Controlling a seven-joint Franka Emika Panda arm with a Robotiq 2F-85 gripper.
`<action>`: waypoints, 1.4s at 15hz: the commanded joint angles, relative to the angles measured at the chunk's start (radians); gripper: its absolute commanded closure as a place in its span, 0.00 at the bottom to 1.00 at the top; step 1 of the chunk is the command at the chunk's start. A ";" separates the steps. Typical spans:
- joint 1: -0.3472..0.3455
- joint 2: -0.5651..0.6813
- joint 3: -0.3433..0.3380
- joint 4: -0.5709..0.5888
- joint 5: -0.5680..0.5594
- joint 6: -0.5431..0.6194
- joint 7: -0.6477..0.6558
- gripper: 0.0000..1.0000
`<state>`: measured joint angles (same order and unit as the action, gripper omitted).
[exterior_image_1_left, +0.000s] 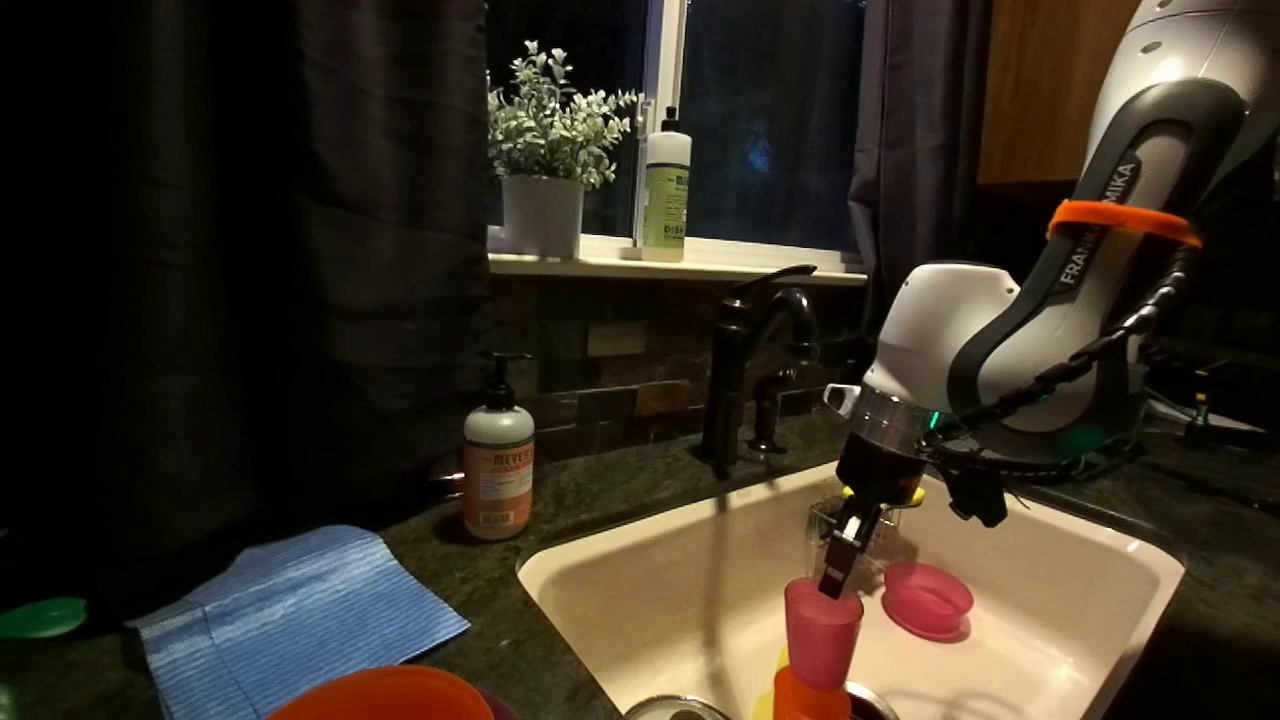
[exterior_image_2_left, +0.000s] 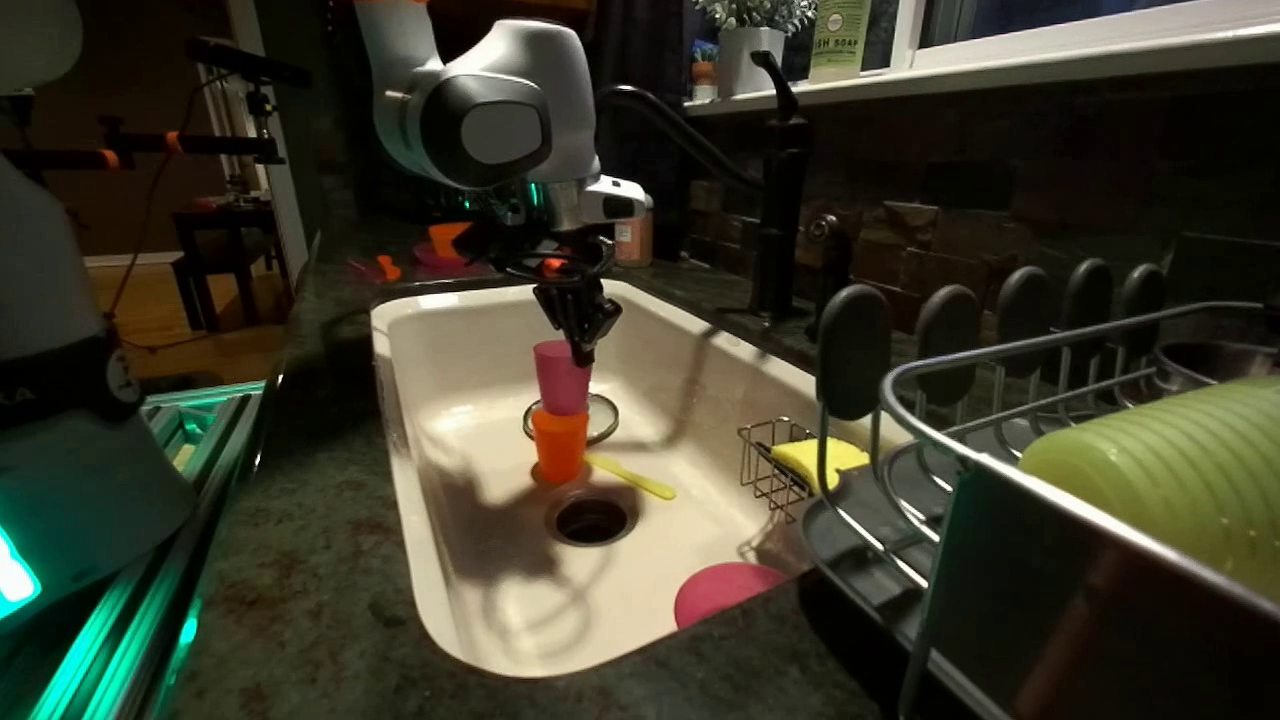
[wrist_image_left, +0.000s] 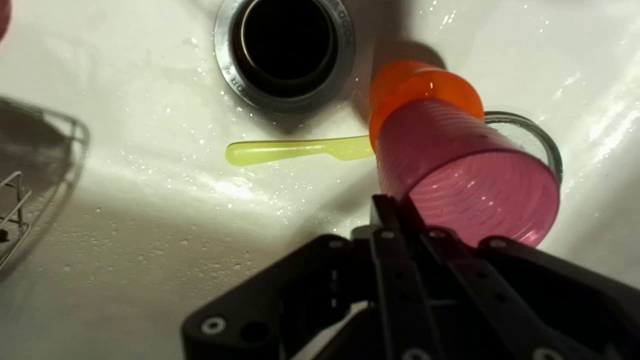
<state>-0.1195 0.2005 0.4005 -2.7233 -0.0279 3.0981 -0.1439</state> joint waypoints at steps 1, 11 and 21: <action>-0.027 -0.077 0.050 -0.039 0.039 -0.035 0.008 0.99; 0.060 -0.502 -0.111 -0.042 -0.034 -0.513 0.210 0.99; 0.049 -0.692 -0.186 0.058 -0.262 -0.954 0.461 0.96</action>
<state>-0.1004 -0.4959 0.2425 -2.6665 -0.2746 2.1492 0.3046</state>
